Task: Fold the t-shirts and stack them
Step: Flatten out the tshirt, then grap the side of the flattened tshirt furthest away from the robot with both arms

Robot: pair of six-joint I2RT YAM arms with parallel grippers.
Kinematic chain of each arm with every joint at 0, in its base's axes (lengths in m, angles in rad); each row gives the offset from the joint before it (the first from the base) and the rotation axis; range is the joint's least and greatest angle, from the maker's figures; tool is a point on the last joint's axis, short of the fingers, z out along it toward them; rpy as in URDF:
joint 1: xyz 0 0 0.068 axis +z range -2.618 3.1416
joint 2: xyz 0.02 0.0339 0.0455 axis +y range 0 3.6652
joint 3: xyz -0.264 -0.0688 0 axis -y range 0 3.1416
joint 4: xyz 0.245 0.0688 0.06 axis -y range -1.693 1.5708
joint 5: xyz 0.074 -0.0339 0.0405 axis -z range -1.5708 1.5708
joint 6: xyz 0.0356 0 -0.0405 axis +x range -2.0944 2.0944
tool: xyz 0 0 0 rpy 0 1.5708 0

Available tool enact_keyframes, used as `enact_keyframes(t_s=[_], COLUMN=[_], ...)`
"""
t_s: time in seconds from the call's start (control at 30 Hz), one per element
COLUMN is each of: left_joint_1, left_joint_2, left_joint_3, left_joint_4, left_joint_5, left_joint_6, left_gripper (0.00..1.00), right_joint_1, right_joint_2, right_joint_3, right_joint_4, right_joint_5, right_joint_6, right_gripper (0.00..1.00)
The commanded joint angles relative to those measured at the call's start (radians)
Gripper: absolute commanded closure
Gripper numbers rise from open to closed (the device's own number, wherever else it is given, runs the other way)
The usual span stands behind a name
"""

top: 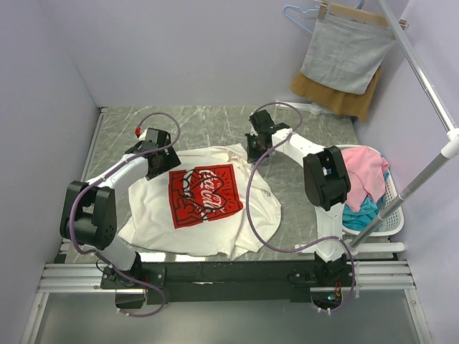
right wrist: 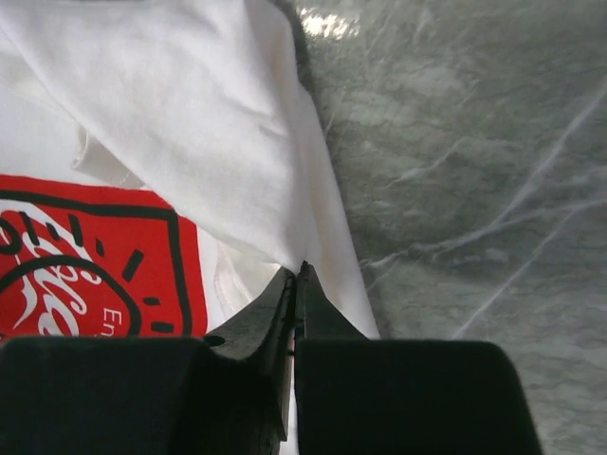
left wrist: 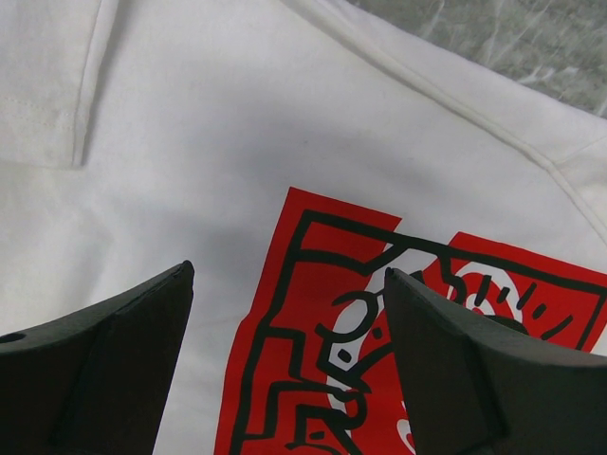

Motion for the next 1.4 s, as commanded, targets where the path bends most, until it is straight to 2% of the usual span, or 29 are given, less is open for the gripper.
enact_keyframes(t_s=[0.0, 0.13, 0.33, 0.37, 0.4, 0.43, 0.47, 0.53, 0.57, 0.6, 0.63, 0.73, 0.83, 1.1, 1.37], left_joint_1=[0.001, 0.002, 0.002, 0.001, 0.001, 0.002, 0.001, 0.001, 0.001, 0.001, 0.002, 0.001, 0.004, 0.021, 0.022], left_joint_2=[-0.019, -0.012, -0.021, -0.021, -0.022, -0.021, -0.018, -0.012, -0.012, -0.010, -0.009, 0.019, 0.065, 0.151, 0.166], left_joint_3=[-0.005, 0.034, 0.045, 0.045, 0.042, 0.038, 0.039, 0.041, 0.039, 0.039, 0.039, 0.057, 0.099, 0.189, 0.193], left_joint_4=[0.016, -0.017, -0.006, -0.003, 0.002, 0.006, 0.009, 0.009, 0.009, 0.011, 0.016, 0.014, 0.014, 0.029, 0.059], left_joint_5=[-0.008, -0.031, -0.017, -0.011, -0.011, -0.008, -0.003, -0.003, -0.012, -0.020, -0.023, -0.055, -0.077, -0.068, -0.057], left_joint_6=[-0.010, 0.006, 0.022, 0.020, 0.020, 0.020, 0.020, 0.022, 0.020, 0.019, 0.020, 0.017, 0.020, 0.037, 0.054], left_gripper=[0.14, 0.14, 0.13, 0.13, 0.13, 0.13, 0.13, 0.14, 0.14, 0.13, 0.12, 0.11, 0.10, 0.08, 0.08], right_joint_1=[-0.037, -0.122, -0.166, -0.173, -0.179, -0.182, -0.192, -0.199, -0.199, -0.202, -0.204, -0.221, -0.254, -0.333, -0.376], right_joint_2=[-0.087, -0.043, 0.259, 0.295, 0.349, 0.366, 0.371, 0.347, 0.315, 0.234, 0.192, 0.061, 0.027, 0.087, 0.225], right_joint_3=[0.019, 0.129, 0.627, 0.739, 0.778, 0.805, 0.806, 0.745, 0.680, 0.608, 0.465, 0.268, 0.201, 0.178, 0.299], right_joint_4=[0.016, -0.037, -0.240, -0.240, -0.234, -0.205, -0.190, -0.179, -0.153, -0.125, -0.067, 0.000, -0.002, 0.045, 0.100], right_joint_5=[0.091, 0.157, 0.227, 0.227, 0.211, 0.210, 0.212, 0.189, 0.190, 0.190, 0.189, 0.198, 0.178, 0.063, -0.170], right_joint_6=[0.002, -0.009, -0.056, -0.058, -0.067, -0.065, -0.056, -0.039, -0.030, -0.024, -0.021, 0.007, 0.036, 0.082, 0.172], right_gripper=[1.00, 1.00, 0.98, 0.90, 0.77, 0.60, 0.45, 0.41, 0.36, 0.34, 0.32, 0.28, 0.27, 0.27, 0.28])
